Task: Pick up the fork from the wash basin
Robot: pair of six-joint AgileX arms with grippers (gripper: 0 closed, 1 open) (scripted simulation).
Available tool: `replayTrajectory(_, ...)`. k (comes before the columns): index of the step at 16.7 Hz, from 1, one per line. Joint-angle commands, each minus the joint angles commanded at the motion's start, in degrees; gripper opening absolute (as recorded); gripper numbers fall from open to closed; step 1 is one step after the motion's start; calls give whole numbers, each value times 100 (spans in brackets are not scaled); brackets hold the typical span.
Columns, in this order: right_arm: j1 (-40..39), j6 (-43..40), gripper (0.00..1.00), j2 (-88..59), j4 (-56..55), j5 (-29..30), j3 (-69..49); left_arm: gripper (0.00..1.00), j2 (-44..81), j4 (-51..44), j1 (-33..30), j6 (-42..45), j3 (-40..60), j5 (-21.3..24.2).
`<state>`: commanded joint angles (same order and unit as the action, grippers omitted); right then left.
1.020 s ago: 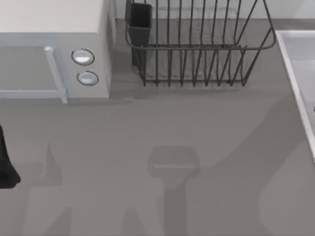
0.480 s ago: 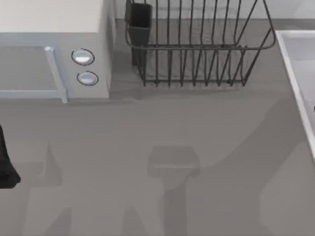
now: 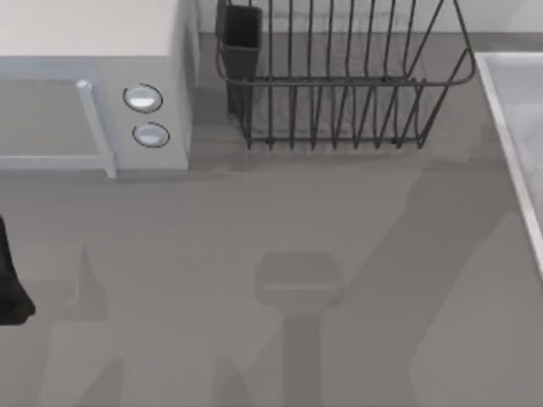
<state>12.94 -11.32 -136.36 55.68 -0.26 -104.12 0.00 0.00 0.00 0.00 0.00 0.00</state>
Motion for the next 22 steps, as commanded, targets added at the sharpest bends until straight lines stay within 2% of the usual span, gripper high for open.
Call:
replayTrajectory(5,1,-7,0,578,1265,-7,-715,100,0,0,0,0,0,0)
replayTrajectory(13,-210,206,0,612,1482,-6,-883,100,0,0,0,0,0,0)
replayTrajectory(16,-947,939,0,620,1886,4,-1194,100,0,0,0,0,0,0)
replayTrajectory(22,-3375,3329,0,803,2914,31,-1910,100,0,0,0,0,0,0)
